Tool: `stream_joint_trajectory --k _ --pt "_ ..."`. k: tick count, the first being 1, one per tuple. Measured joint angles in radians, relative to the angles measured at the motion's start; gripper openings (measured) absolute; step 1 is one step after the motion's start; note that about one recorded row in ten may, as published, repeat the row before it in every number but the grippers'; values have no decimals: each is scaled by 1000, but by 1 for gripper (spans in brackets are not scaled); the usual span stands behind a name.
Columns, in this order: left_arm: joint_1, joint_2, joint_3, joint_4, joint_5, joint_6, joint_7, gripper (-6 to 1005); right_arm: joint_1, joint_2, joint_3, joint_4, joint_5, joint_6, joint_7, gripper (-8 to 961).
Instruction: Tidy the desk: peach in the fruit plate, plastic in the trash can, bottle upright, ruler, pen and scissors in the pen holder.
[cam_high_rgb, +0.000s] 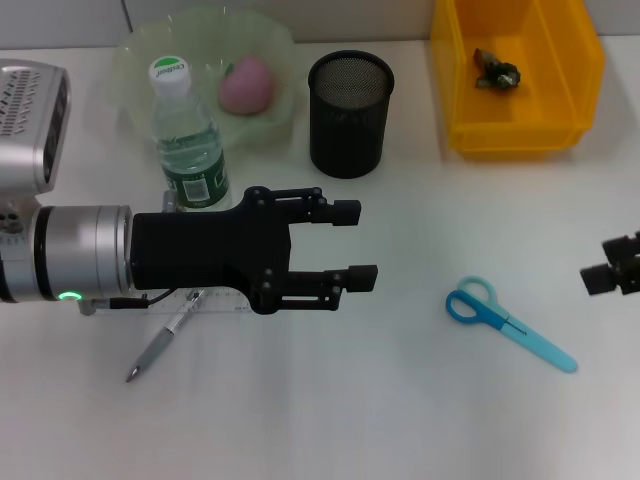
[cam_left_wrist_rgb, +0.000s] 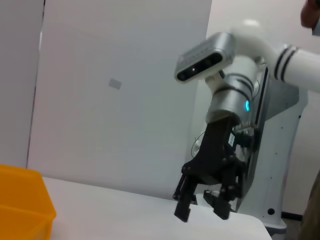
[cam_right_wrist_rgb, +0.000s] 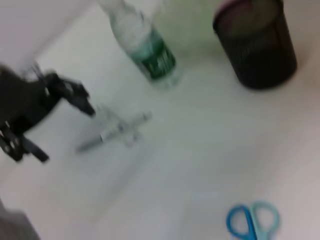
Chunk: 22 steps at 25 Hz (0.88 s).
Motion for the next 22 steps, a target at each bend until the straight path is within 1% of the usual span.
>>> stream_joint_trajectory --k 4,5,6,8,9,10,11,14,15,16,19,22 --pt "2 0 4 -8 0 -6 0 712 104 -30 -76 -27 -104 -78 102 769" --pt "8 -1 4 -8 0 -6 1 712 148 -38 -122 -22 -163 -81 130 769" --pt "8 -1 4 -8 0 -6 1 712 148 -38 -122 -22 -163 -81 130 769" --pt "17 -2 1 -8 0 -4 1 712 193 -37 -169 -2 -243 -68 141 769" --pt "21 -2 0 -8 0 -3 1 712 217 -31 -191 15 -285 -58 143 769" --pt "32 -2 -1 -8 -1 -2 1 712 252 -16 -226 49 -340 -43 143 769" --pt "32 -2 -1 -8 -1 -2 1 712 252 -16 -226 49 -340 -43 143 769" --pt "46 -3 -2 -8 -3 -4 1 712 291 11 -294 96 -411 0 143 769" --pt "50 -4 -2 -8 -4 -5 1 712 305 30 -341 118 -435 35 142 769" --pt "53 -4 -2 -10 -4 -5 5 712 305 30 -341 118 -435 35 142 769" --pt "56 -5 -2 -18 -4 0 19 712 312 54 -421 139 -449 89 141 768" --pt "60 -4 5 -35 -4 27 37 713 312 66 -496 147 -450 135 148 768"
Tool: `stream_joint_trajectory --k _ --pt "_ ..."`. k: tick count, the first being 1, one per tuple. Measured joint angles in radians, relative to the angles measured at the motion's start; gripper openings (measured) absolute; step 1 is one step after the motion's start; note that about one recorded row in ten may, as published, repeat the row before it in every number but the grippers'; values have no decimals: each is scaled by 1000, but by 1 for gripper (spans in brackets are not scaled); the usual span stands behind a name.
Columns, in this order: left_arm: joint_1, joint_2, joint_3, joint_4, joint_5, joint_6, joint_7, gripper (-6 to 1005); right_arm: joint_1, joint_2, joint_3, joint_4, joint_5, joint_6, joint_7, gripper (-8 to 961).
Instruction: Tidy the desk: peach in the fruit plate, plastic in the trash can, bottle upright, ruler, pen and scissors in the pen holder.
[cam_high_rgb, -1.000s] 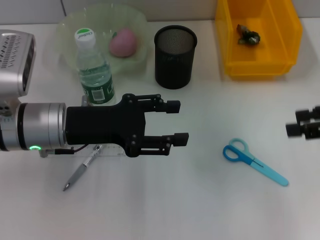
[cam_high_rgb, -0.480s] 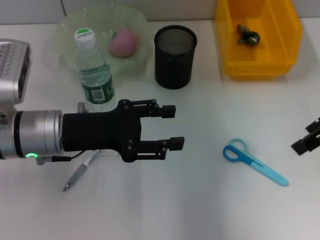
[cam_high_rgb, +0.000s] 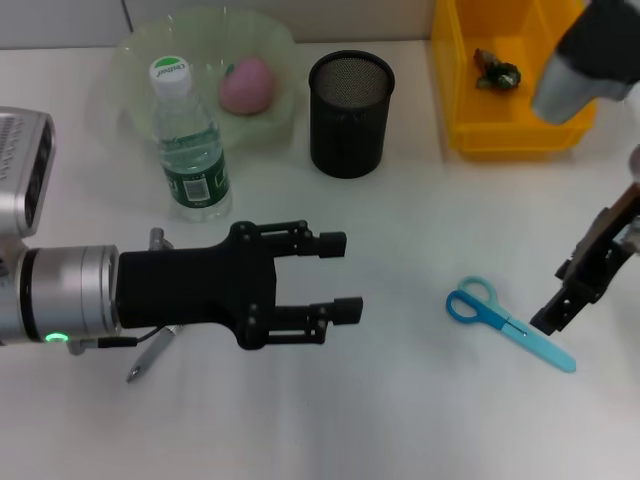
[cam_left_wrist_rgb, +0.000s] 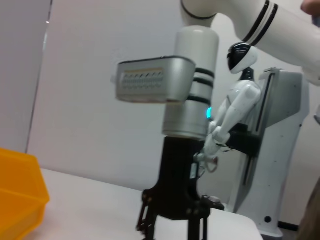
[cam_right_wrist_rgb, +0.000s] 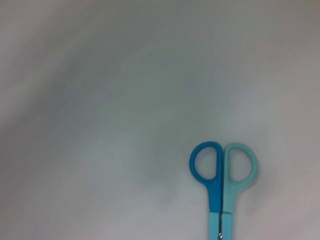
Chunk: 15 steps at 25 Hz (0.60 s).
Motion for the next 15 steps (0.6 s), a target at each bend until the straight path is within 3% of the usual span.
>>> stream_joint_trajectory --k 15 --pt "25 1 1 -14 0 44 51 713 11 9 -159 104 48 151 52 768"
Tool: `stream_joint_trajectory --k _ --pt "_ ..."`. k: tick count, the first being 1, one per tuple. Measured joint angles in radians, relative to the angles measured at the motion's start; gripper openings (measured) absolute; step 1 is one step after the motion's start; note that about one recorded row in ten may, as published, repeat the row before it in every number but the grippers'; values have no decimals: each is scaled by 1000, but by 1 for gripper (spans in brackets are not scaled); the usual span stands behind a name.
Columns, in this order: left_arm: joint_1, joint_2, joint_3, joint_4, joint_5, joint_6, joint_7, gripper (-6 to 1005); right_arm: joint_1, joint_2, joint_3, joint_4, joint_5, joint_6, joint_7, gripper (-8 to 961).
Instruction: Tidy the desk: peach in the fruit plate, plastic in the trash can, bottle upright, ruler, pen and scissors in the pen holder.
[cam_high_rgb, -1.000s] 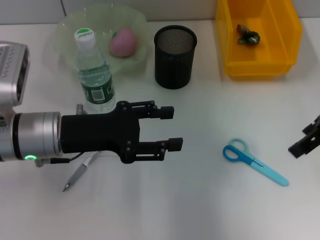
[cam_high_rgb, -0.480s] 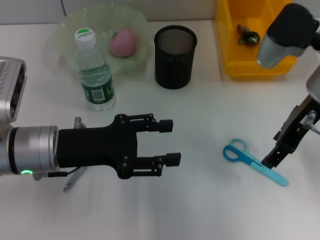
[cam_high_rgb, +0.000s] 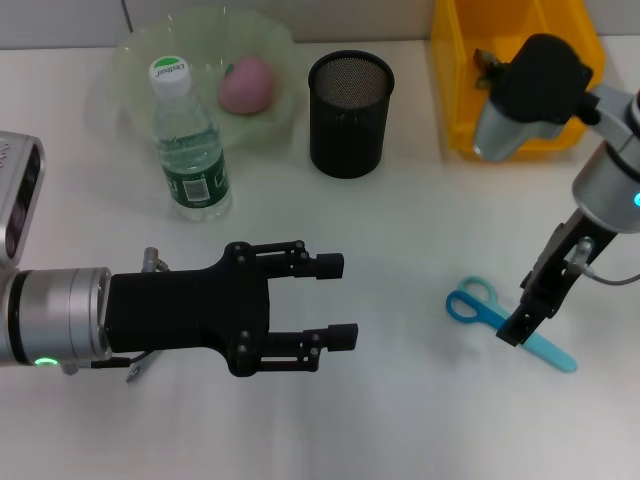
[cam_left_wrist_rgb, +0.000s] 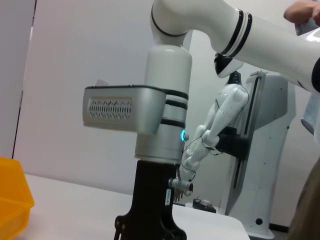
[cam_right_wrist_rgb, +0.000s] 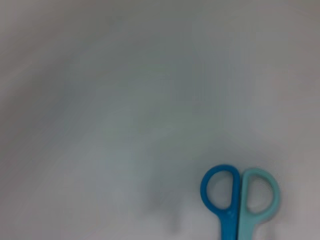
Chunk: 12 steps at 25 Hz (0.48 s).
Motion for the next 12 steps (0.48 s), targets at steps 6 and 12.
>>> stream_joint_trajectory --k 6,12 --pt "0 0 -5 -11 1 -1 0 713 0 1 -125 -2 -3 42 56 768" --pt "2 0 -7 -11 1 -4 1 713 6 0 -198 -13 -11 49 119 767"
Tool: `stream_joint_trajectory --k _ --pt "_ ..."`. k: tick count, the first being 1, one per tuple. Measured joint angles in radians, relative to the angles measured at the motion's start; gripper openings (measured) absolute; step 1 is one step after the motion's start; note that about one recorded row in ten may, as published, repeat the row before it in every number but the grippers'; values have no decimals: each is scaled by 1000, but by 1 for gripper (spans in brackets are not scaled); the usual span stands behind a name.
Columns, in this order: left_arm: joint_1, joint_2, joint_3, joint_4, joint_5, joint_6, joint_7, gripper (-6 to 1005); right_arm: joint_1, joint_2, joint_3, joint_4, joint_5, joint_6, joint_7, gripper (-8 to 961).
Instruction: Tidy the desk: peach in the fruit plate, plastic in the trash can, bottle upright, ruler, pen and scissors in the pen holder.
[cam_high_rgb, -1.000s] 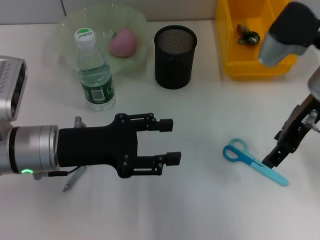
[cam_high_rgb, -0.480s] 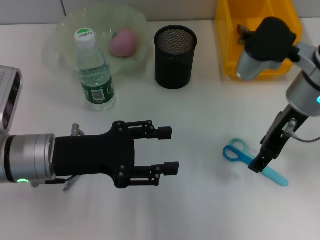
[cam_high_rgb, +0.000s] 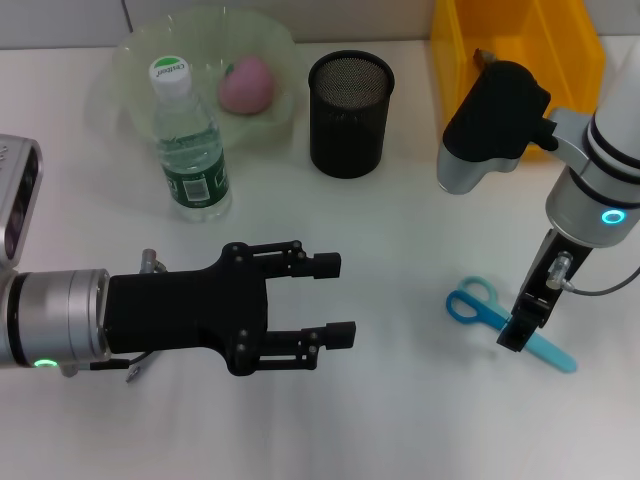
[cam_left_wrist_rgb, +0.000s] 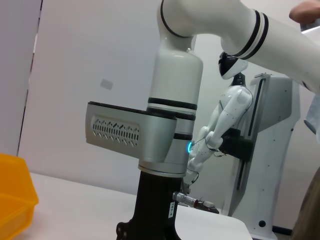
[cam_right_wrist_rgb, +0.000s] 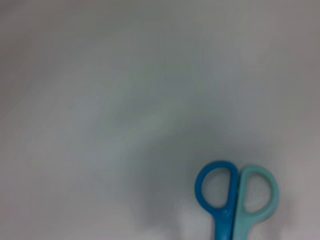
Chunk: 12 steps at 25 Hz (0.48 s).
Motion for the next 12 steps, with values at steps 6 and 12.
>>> stream_joint_trajectory --k 6,12 --pt "3 0 0 -2 0 -4 0 713 -6 0 -53 -23 -10 29 85 767" --pt "6 0 -2 -2 0 -5 12 713 -9 1 -88 -32 -16 43 147 767"
